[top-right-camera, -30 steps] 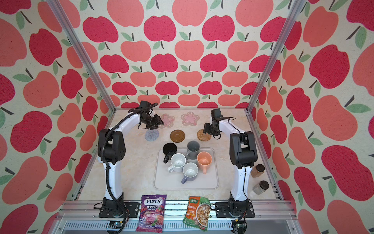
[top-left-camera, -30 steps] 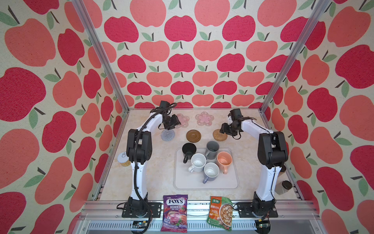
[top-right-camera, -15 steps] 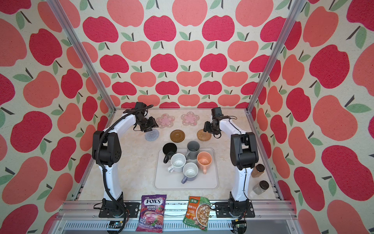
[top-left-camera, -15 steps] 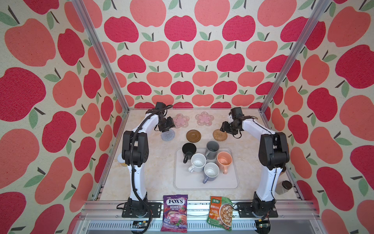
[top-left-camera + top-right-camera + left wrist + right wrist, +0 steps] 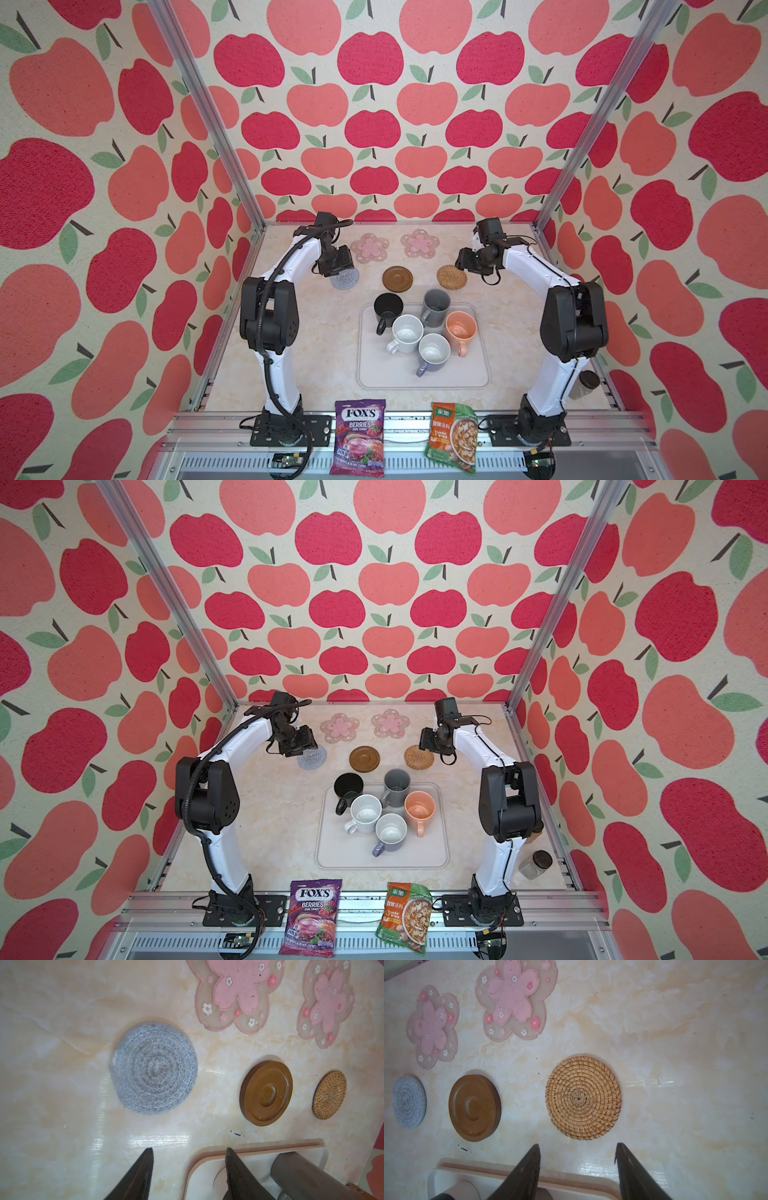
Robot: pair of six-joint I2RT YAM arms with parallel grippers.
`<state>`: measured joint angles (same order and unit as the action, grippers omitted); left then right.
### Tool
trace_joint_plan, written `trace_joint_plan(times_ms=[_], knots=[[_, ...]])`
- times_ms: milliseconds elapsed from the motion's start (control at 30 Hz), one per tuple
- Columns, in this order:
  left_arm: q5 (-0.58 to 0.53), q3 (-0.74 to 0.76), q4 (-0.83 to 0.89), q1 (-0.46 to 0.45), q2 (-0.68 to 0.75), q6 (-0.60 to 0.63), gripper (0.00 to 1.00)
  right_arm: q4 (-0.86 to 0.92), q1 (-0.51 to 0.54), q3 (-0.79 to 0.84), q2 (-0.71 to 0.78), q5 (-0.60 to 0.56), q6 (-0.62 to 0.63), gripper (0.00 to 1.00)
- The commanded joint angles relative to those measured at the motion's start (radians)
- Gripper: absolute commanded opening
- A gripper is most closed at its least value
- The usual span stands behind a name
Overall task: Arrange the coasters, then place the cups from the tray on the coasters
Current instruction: 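Move right gripper over the pink mug while left gripper moves over the black mug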
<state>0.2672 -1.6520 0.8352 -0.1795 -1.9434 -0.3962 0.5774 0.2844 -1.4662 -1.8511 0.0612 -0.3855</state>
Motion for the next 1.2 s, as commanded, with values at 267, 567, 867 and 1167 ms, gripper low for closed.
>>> trace_joint_plan(times_ms=[267,567,867,1167], knots=[[-0.096,0.101,0.057,-0.055,0.147,0.033,0.59,0.144,0.055,0.12,0.265,-0.138,0.051,0.62],[-0.175,0.188,0.102,-0.156,0.282,0.002,0.61,0.246,0.182,0.241,0.473,-0.242,0.03,0.63],[-0.152,0.304,0.074,-0.209,0.434,-0.012,0.62,0.316,0.288,0.398,0.746,-0.314,-0.078,0.63],[-0.123,0.339,0.12,-0.261,0.516,0.0,0.62,0.351,0.325,0.482,0.874,-0.301,-0.147,0.63]])
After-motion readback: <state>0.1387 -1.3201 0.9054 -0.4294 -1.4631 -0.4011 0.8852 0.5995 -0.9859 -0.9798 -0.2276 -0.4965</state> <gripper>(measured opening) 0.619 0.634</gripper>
